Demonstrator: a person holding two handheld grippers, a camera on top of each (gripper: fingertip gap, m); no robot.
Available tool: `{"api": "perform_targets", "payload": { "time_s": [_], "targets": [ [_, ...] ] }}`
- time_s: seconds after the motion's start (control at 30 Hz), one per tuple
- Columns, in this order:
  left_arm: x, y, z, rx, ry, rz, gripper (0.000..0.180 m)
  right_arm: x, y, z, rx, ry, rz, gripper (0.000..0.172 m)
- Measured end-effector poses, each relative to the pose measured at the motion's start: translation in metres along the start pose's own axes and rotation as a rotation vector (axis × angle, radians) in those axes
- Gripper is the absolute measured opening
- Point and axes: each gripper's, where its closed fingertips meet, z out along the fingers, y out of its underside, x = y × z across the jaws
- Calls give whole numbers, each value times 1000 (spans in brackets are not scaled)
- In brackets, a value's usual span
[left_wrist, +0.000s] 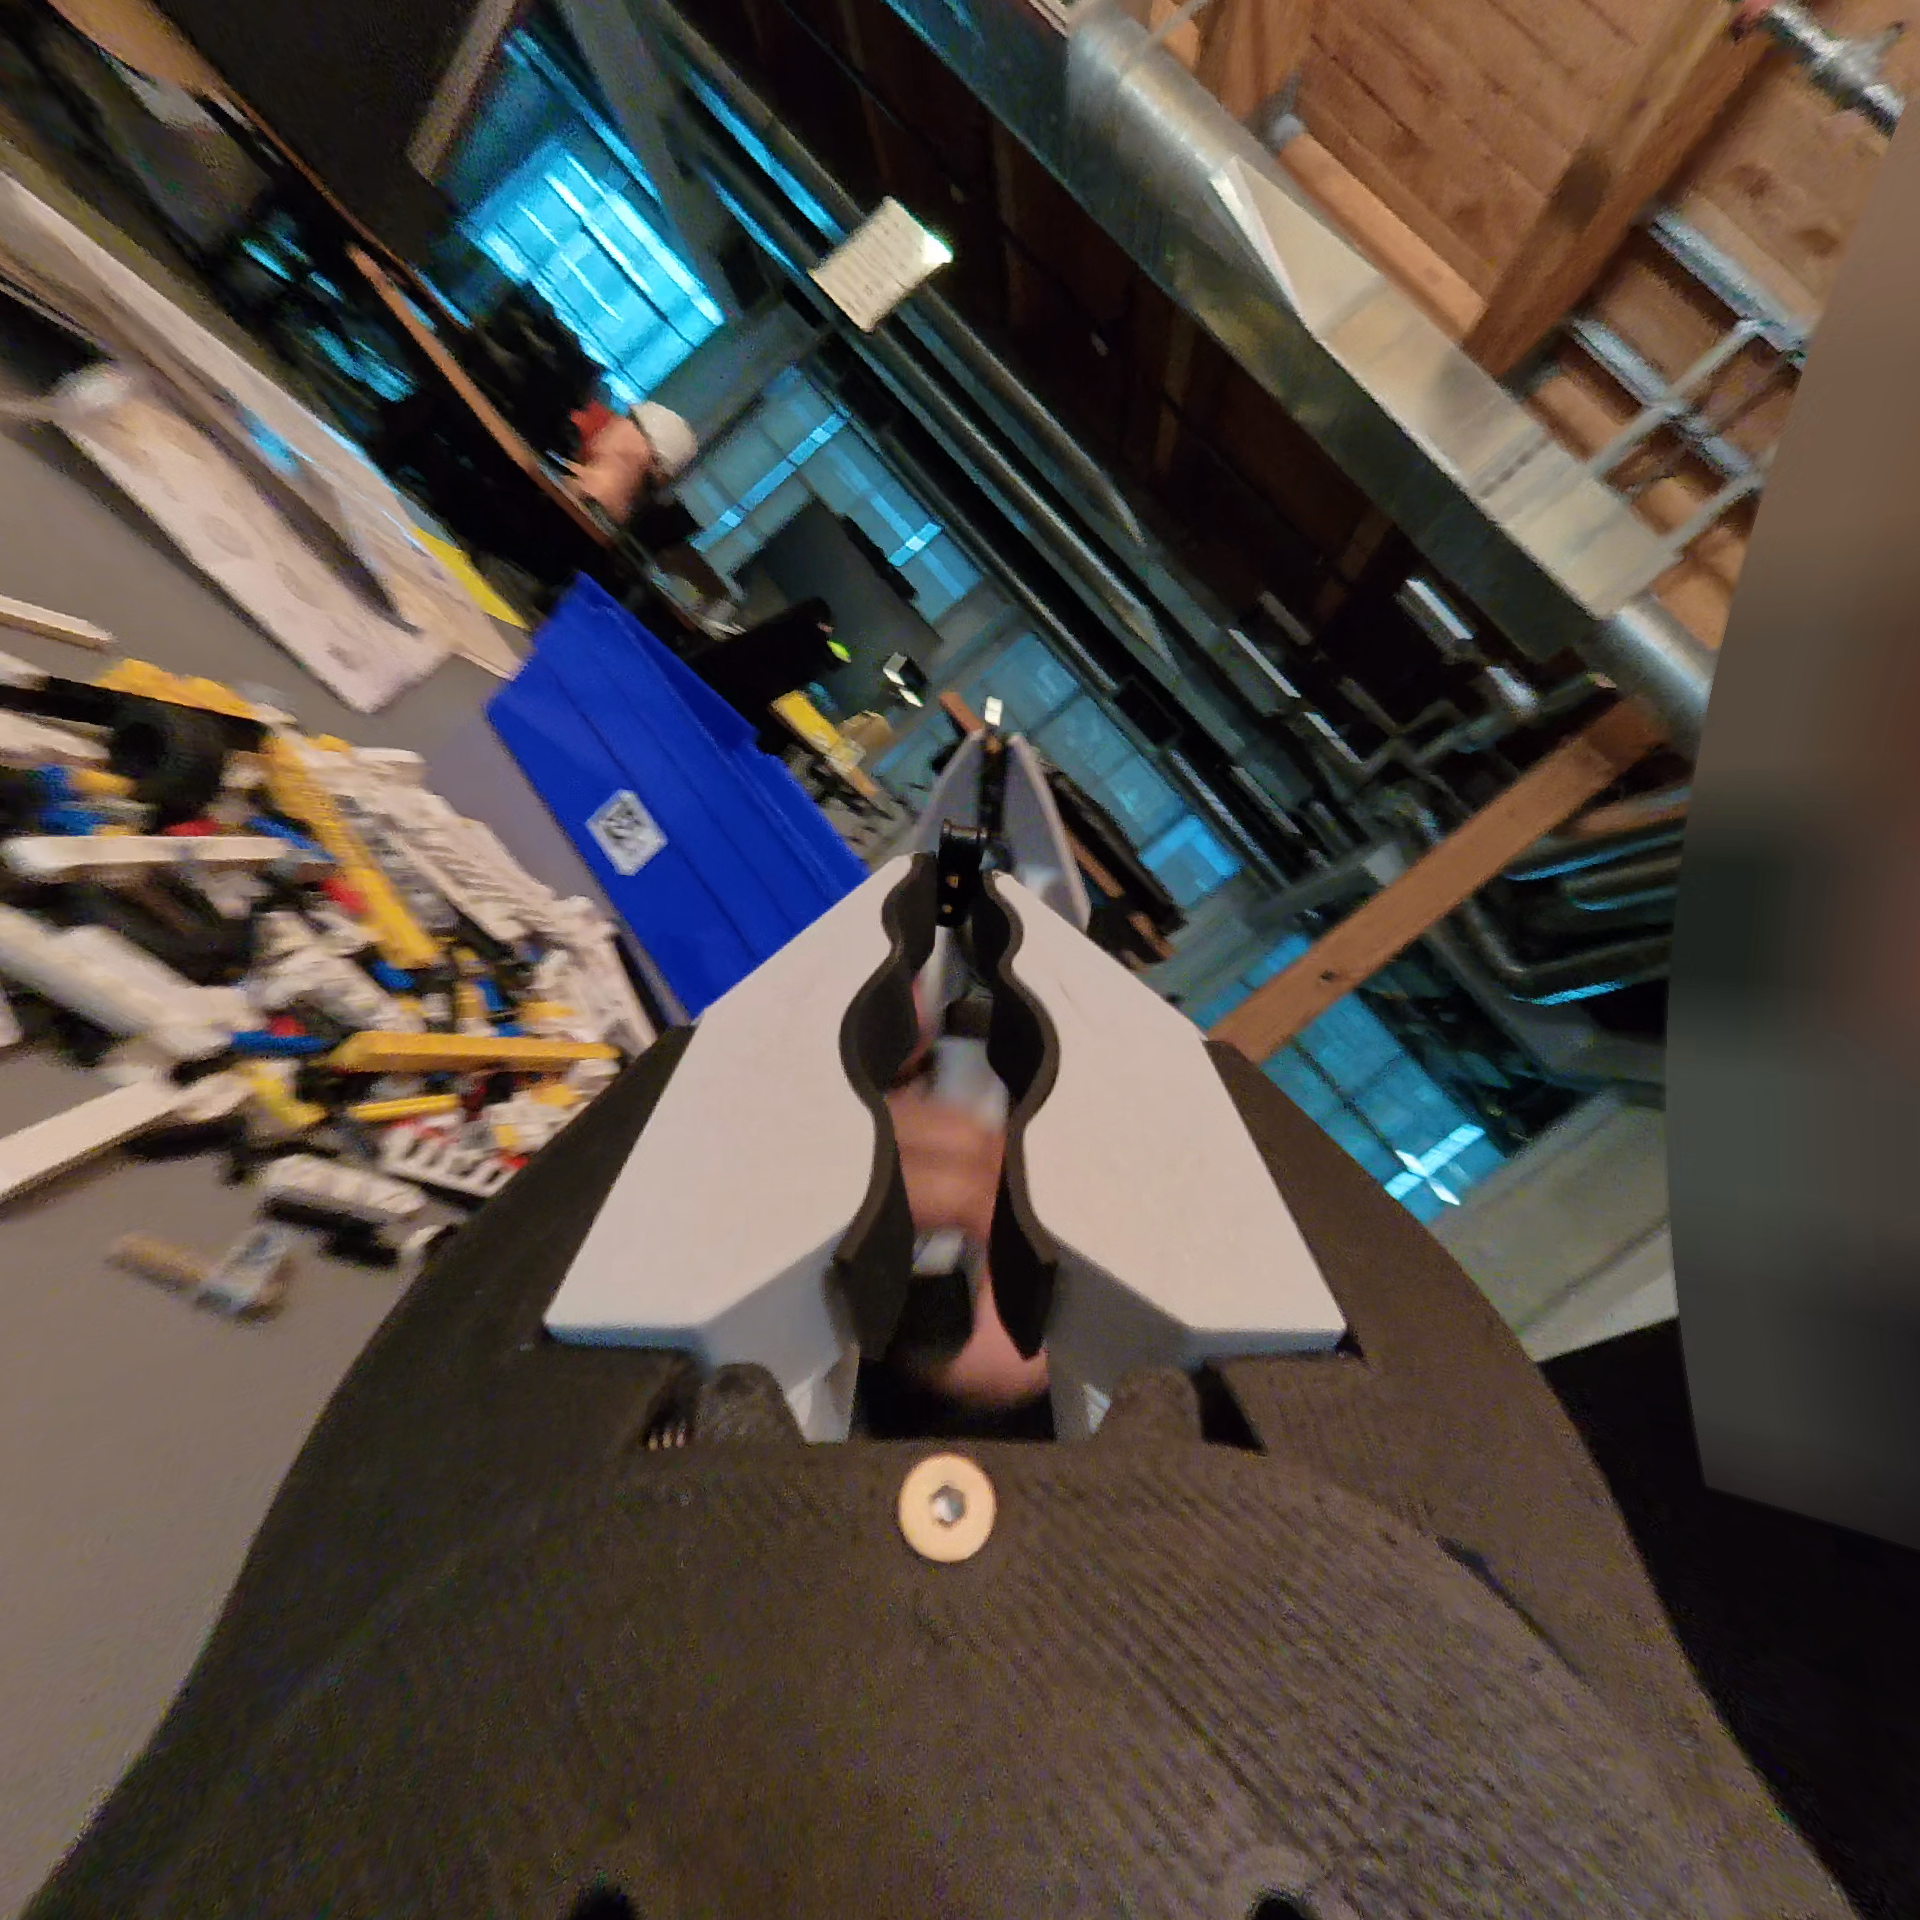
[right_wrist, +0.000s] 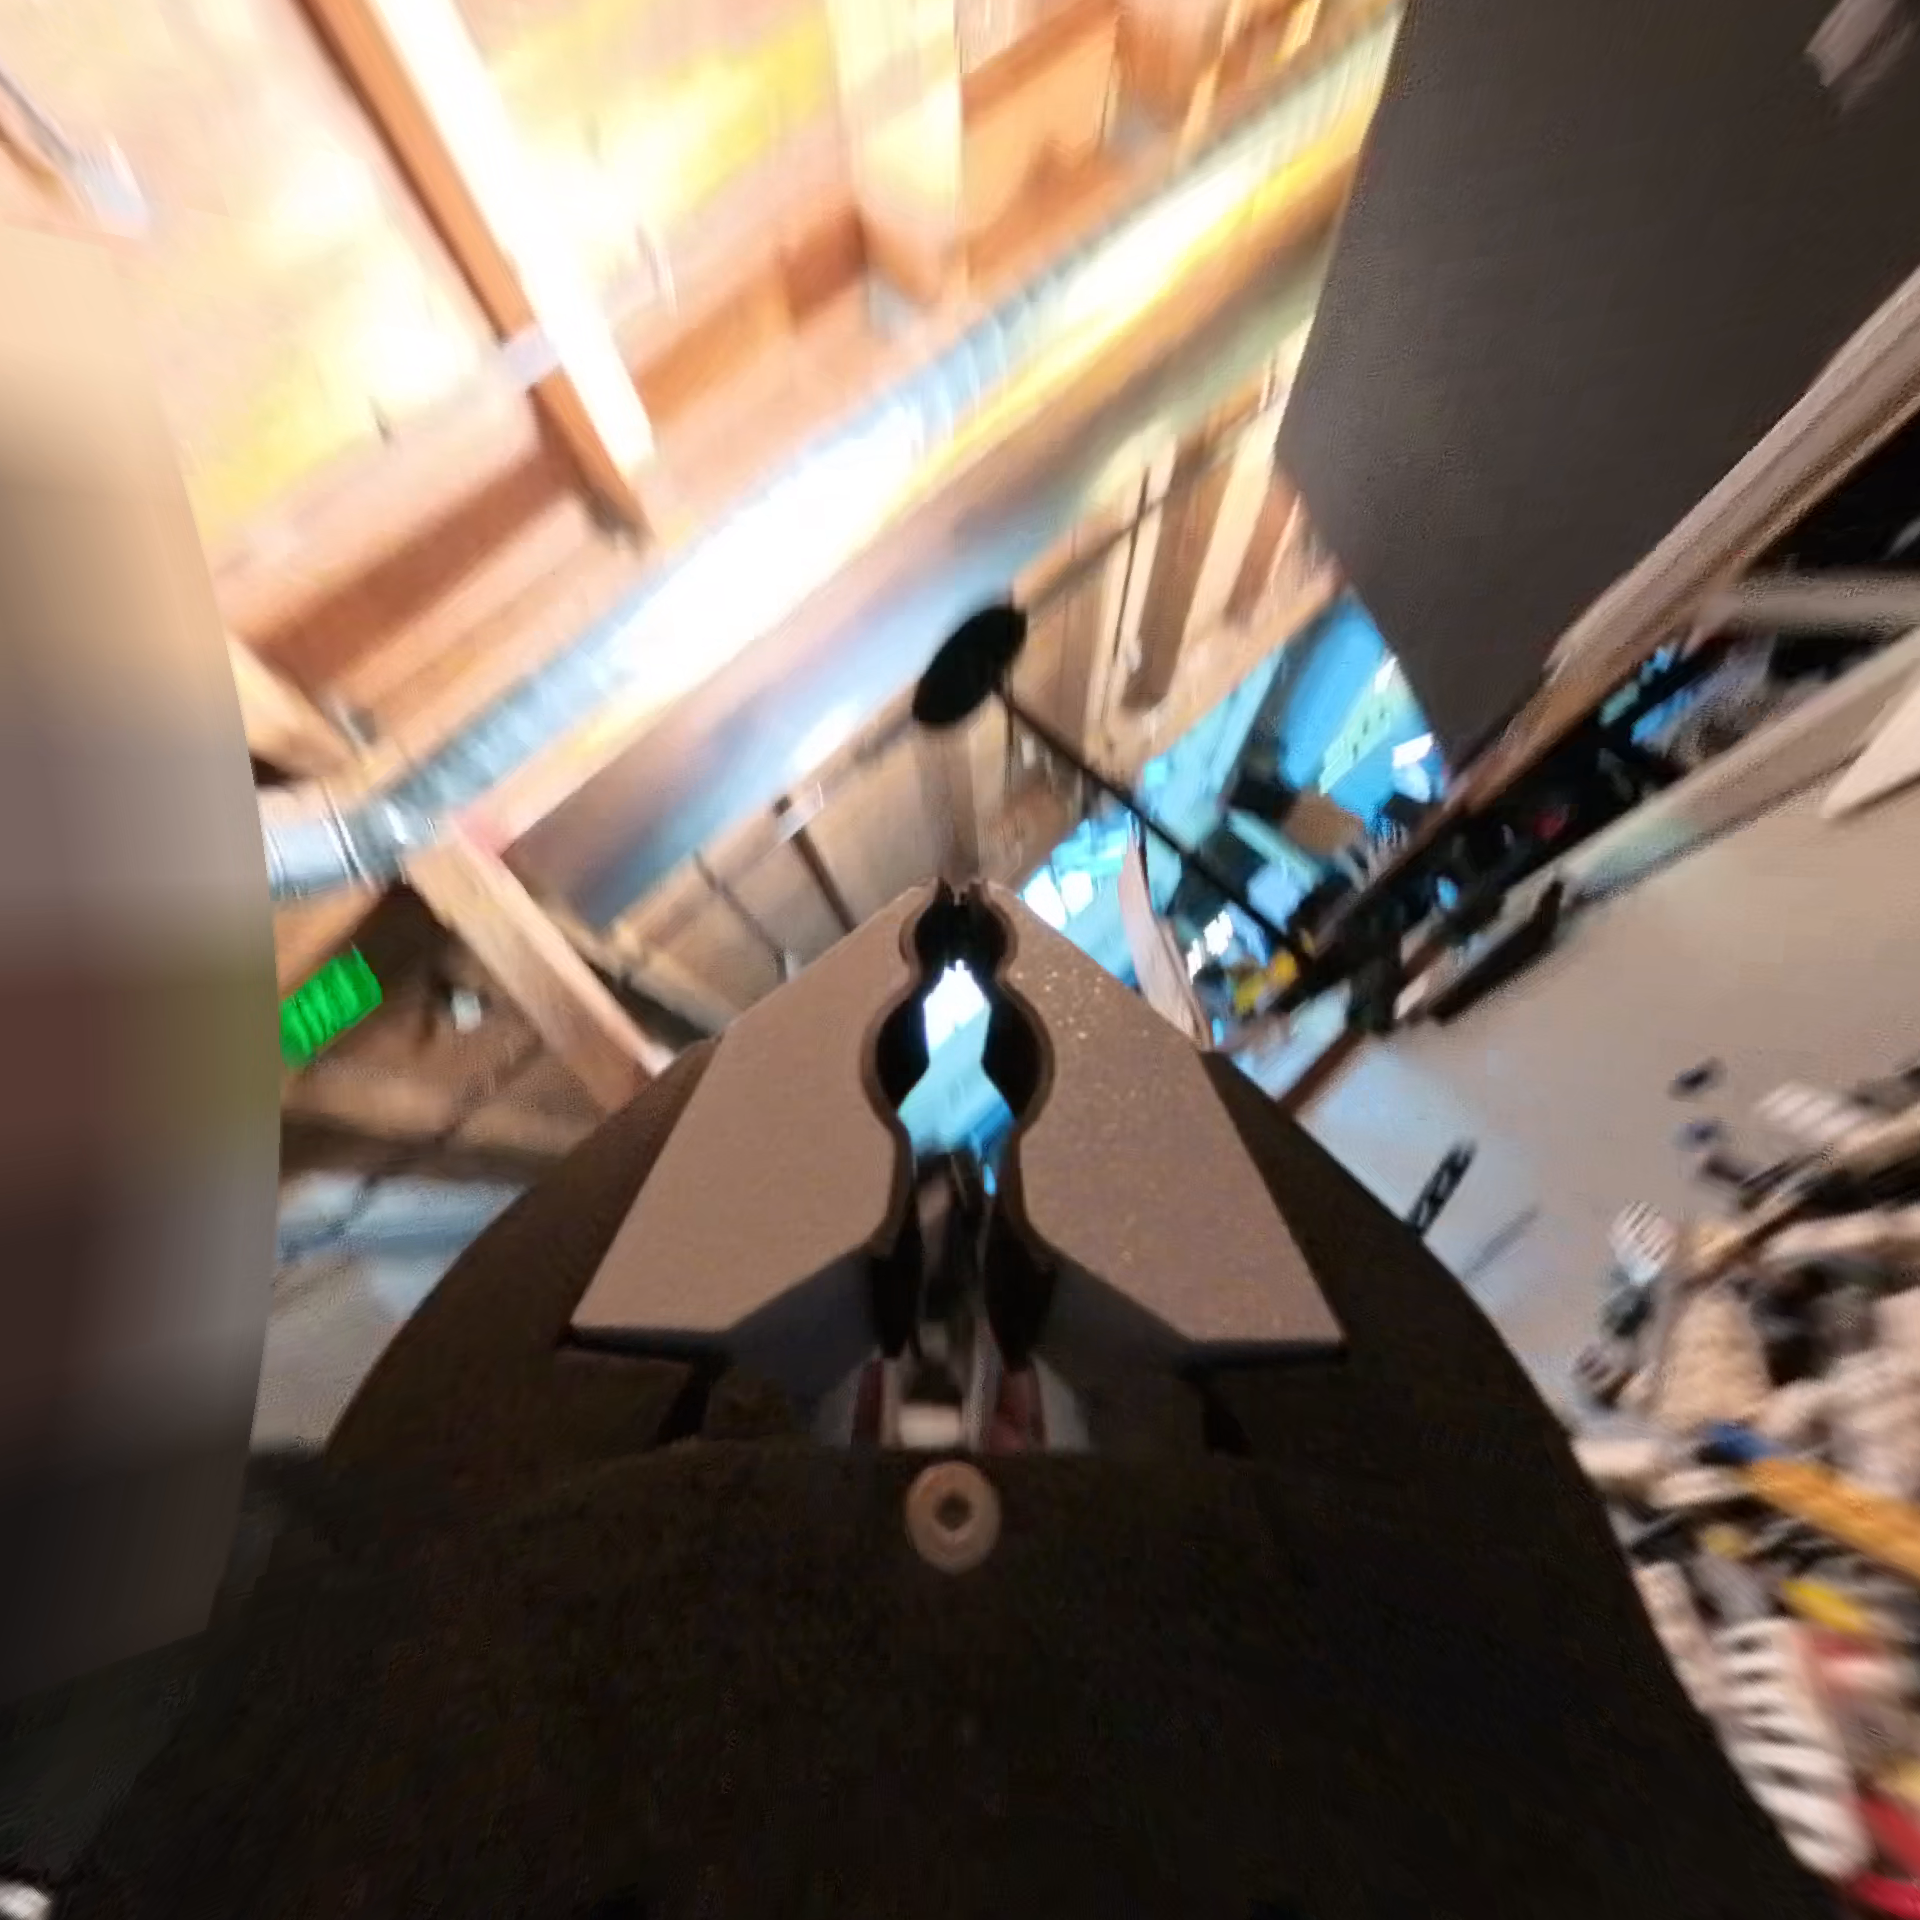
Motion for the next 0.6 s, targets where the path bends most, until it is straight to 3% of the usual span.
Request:
{"api": "perform_targets", "payload": {
  "time_s": [0.03, 0.1, 0.2, 0.27, 0.37, 0.47, 0.53, 0.6],
  "targets": [
    [-7, -2, -8, 22, -33, 15, 6, 2, -26, -13, 42, 31, -56, 0],
    [-14, -7, -15, 44, -21, -70, 6, 6, -49, -31, -37, 202, -389, 1],
    [-16, -5, -5, 20, -1, -69, 6, -14, -31, -14, -107, 168, -466, 1],
    [-13, 2, 5, -30, 3, -14, 5, 7, -6, -10, -260, 221, -464, 1],
    [-26, 36, 15, -268, -86, 148, 6, 81, 19, -37, -536, 515, -468, 2],
    [-64, 65, 13, -552, -290, 385, 6, 136, 13, -70, -607, 840, -539, 3],
    [-89, 62, 14, -633, -432, 576, 5, 147, 13, -76, -617, 908, -541, 17],
    [-101, 60, 20, -684, -487, 670, 5, 148, 12, -77, -614, 917, -531, 28]
  ]
}}
